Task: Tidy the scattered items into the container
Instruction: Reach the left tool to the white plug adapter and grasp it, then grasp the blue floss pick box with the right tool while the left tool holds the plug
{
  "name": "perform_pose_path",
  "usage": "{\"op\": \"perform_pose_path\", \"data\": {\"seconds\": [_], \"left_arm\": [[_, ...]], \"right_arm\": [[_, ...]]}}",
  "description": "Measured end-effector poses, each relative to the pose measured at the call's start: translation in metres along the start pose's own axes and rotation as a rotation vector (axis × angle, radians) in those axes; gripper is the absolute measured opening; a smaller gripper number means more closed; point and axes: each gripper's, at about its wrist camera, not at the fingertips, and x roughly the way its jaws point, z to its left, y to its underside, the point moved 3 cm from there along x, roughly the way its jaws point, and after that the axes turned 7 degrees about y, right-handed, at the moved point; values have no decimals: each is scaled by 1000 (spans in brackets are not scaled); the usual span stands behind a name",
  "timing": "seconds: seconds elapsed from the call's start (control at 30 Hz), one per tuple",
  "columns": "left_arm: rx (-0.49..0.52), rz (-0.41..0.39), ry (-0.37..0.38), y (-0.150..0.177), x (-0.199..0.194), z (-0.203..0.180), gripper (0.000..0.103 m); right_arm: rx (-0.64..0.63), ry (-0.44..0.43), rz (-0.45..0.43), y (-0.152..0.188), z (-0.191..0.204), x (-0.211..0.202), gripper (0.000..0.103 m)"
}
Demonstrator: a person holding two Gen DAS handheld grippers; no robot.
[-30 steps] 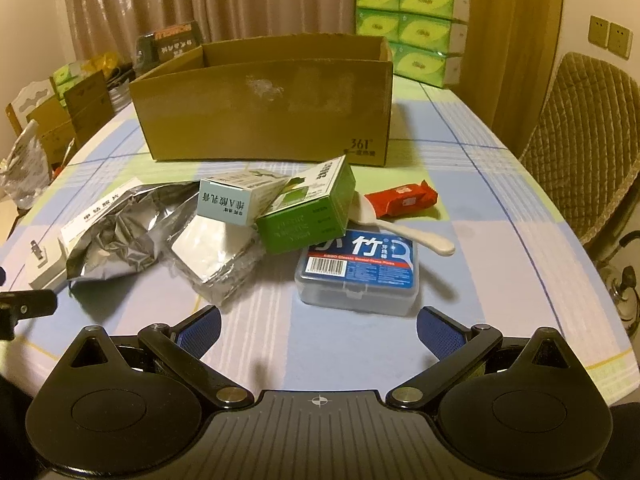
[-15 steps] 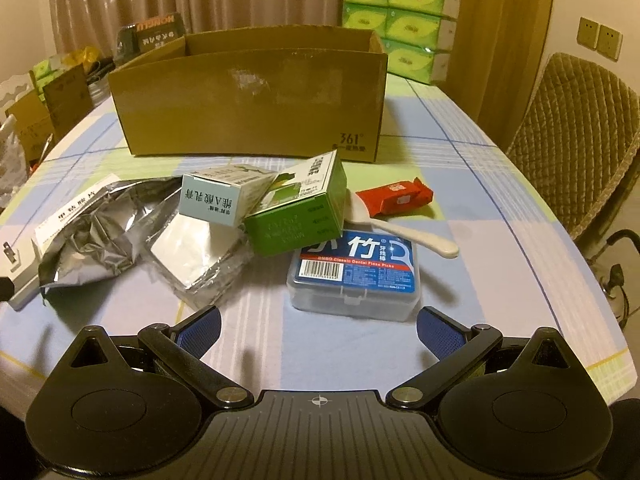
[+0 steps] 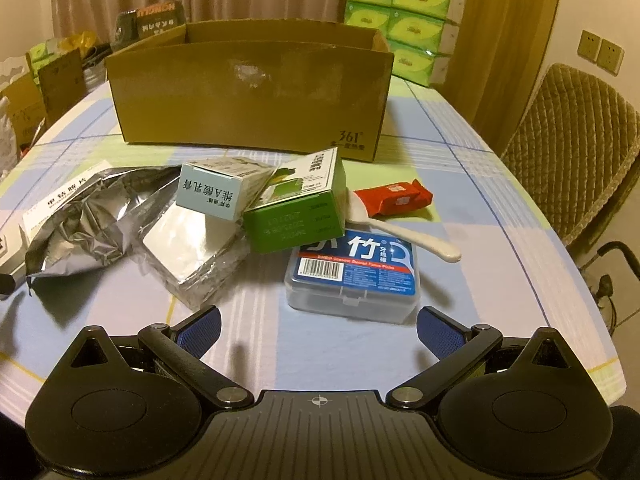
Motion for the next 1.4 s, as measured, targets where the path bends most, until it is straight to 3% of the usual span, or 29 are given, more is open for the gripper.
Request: {"op": "perform_pose_path", "data": {"seconds": [0.1, 0.33, 0.73, 1.1, 1.4], "left_arm": [[29, 22, 23, 0, 7, -1, 80], [21, 18, 63, -2, 15, 0, 62], [-124, 46, 27, 3, 6, -13, 61], [-319, -75, 18, 4, -33, -38, 61], [-363, -136, 26, -8, -58, -65, 61]], "right_arm": [[-11, 1, 2, 0, 3, 1, 101], [-22, 5, 3, -1, 3, 1, 101], [6, 11, -16, -3, -3, -2, 101], [71, 20, -31, -10, -16, 9, 101], [112, 27, -5, -14, -18, 36, 101]]}}
